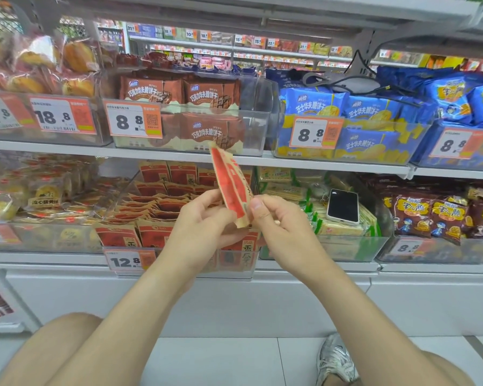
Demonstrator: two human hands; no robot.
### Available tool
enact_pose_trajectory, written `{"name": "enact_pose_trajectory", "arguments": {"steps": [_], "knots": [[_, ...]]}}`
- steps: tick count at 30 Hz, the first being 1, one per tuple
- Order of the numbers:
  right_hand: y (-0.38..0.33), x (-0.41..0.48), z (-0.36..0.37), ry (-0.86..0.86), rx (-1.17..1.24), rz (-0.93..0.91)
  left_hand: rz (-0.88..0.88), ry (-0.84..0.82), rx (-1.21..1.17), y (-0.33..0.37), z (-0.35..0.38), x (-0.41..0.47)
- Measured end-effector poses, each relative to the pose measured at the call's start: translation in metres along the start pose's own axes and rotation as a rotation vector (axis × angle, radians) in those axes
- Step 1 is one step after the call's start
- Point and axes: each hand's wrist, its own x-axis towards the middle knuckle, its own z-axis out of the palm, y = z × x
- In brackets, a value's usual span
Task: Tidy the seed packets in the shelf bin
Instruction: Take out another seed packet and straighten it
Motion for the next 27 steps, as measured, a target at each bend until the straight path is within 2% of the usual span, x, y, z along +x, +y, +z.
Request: {"name": "enact_pose_trajectory", "arguments": {"steps": [3, 8, 12, 15, 21, 27], "knots": [[0.001, -0.001, 0.003, 0.011, -0.048, 0.006, -0.039, -0.006, -0.07, 0.001, -0.002, 0.002], [-0.004, -0.004, 0.009, 0.187, -0.062, -0.035, 0.028, -0.067, -0.06, 0.001, -0.004, -0.002], [-0.009, 0.002, 0.001, 0.201, 0.356, 0.196, 0.012, -0.029, -0.117, -0.003, -0.009, 0.001], [-0.009, 0.003, -0.004, 0.136, 0.534, 0.336, 0.008, -0.027, -0.115, -0.003, -0.009, 0.001], [-0.007, 0.004, -0.003, 0.196, 0.632, 0.426, -0.02, -0.01, -0.128, -0.003, -0.008, 0.0], [-0.011, 0.002, -0.003, 0.184, 0.597, 0.468, -0.045, 0.058, -0.135, -0.002, -0.007, -0.001]]}}
